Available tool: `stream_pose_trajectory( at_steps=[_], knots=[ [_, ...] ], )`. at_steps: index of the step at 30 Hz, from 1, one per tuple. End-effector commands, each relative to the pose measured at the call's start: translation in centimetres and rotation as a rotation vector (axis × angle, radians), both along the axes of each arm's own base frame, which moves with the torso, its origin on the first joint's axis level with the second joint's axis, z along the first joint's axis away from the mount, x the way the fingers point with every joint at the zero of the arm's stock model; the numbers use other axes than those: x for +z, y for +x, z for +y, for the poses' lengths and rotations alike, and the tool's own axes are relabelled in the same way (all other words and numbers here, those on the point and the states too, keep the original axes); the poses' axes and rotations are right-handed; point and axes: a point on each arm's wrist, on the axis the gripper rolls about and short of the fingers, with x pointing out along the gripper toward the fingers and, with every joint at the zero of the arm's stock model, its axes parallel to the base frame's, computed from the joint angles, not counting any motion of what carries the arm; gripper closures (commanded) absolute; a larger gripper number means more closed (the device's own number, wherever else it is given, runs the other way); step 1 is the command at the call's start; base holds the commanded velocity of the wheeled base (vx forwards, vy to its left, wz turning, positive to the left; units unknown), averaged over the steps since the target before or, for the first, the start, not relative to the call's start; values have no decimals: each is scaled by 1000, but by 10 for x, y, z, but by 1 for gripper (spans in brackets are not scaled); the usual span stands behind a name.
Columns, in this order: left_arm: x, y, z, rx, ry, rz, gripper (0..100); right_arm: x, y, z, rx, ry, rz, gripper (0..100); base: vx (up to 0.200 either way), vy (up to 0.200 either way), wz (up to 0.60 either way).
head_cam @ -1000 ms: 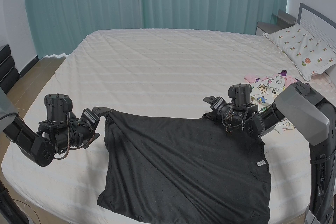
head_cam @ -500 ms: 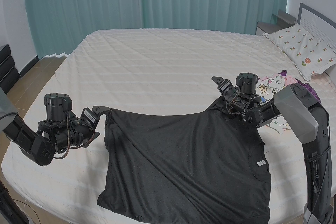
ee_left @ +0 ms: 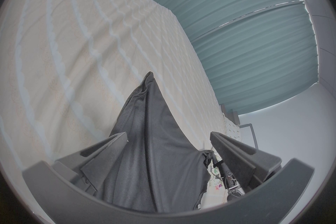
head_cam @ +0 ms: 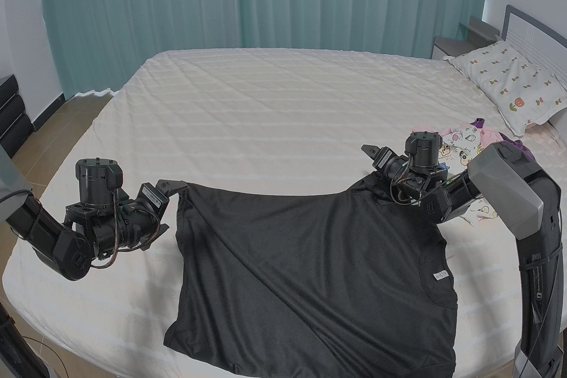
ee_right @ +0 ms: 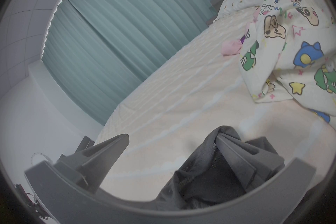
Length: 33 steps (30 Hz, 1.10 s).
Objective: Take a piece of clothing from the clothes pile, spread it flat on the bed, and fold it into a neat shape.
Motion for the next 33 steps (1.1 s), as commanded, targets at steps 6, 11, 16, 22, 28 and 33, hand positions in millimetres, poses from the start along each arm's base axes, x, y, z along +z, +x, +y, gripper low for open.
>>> stream_pose_trajectory(
  at_steps=[6,11,16,22,28,33],
  knots=[
    [-2,0,0,-1,1,5,0,30,-34,-11,78,9,53,0,0,0,0],
    [-1,0,0,-1,0,2,0,31,-41,-19,68,4,90,0,0,0,0],
    [0,0,0,-1,0,1,0,13,-46,-21,78,-3,168,0,0,0,0],
    [-1,-1,-1,-3,0,2,0,0,-46,-20,86,5,240,0,0,0,0],
    [-1,-1,-1,-3,0,4,0,-4,-48,-20,82,5,276,0,0,0,0],
    [-1,-1,-1,-4,0,4,0,-10,-46,-20,74,17,316,0,0,0,0]
  ],
)
